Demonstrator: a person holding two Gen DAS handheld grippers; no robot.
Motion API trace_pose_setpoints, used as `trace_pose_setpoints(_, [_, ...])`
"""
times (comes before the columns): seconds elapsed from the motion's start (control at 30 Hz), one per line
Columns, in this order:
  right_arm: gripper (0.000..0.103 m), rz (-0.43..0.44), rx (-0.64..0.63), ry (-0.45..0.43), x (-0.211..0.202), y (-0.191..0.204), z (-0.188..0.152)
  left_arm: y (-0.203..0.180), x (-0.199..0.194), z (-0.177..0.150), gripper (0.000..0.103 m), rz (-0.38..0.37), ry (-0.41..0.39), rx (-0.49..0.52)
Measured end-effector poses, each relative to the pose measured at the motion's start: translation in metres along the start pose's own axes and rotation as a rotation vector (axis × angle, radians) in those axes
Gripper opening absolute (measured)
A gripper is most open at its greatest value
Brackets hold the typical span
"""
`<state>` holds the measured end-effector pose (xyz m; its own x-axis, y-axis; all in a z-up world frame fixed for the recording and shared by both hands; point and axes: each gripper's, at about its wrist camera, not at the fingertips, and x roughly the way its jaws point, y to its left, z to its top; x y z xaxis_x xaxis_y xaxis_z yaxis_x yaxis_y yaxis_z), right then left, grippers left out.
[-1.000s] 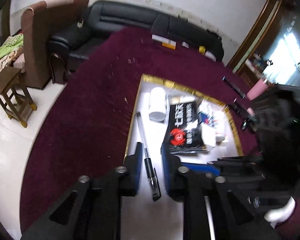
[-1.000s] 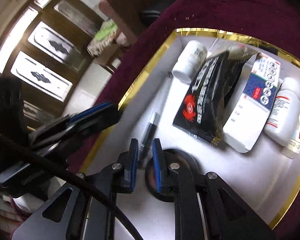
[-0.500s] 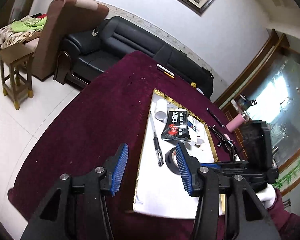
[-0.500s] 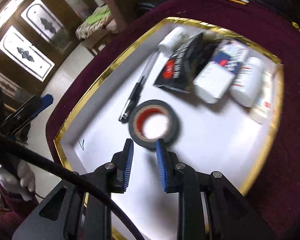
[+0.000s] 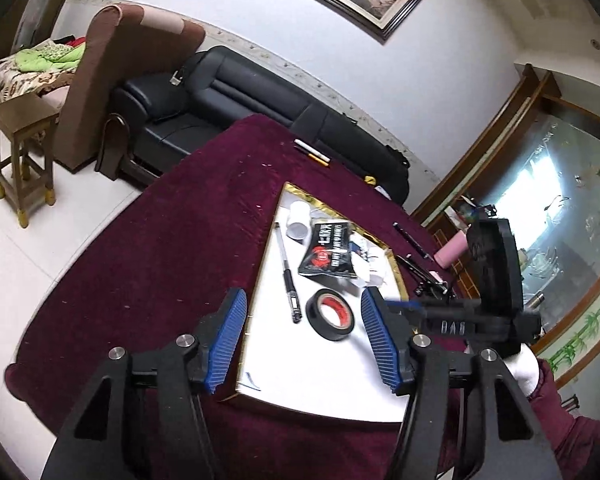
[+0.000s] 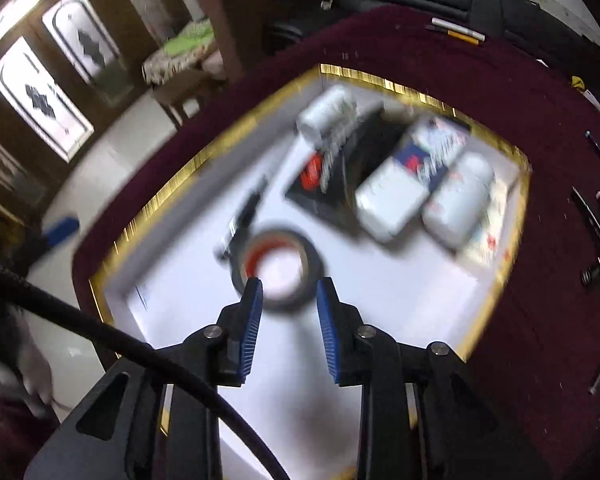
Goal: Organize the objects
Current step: 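Carry the pen and tape roll into the tray and open both grippers, then move the right gripper to the marker pile and grasp a black marker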
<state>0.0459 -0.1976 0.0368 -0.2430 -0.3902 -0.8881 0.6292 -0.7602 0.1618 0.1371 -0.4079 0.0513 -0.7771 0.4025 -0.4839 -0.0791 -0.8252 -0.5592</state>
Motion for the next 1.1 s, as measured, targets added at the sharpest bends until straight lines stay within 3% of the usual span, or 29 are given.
trace_pose_setpoints(0.13, [0.026, -0.087, -0.101, 0.019, 0.012, 0.013, -0.008, -0.007, 0.003, -0.005, 0.054, -0.028, 0.002, -0.016])
trace_pose_setpoints(0.33, [0.027, 0.099, -0.064, 0.039, 0.032, 0.023, 0.016, -0.017, -0.003, -0.005, 0.054, -0.02, 0.004, 0.0])
trace_pose_setpoints(0.5, [0.028, 0.097, 0.002, -0.053, -0.001, -0.002, 0.009, -0.027, -0.005, -0.008, 0.054, -0.016, 0.006, 0.016])
trace_pose_setpoints(0.73, [0.027, 0.012, 0.205, -0.176, -0.068, -0.095, -0.055, -0.064, 0.015, -0.018, 0.054, -0.085, 0.066, 0.089])
trace_pose_setpoints(0.93, [0.028, -0.139, 0.484, -0.233, -0.113, -0.215, -0.101, -0.106, 0.041, -0.03, 0.054, -0.154, 0.145, 0.143])
trace_pose_setpoints(1.1, [0.028, -0.153, 0.578, -0.317, -0.14, -0.276, -0.082, -0.135, 0.064, -0.041, 0.054, -0.198, 0.206, 0.149])
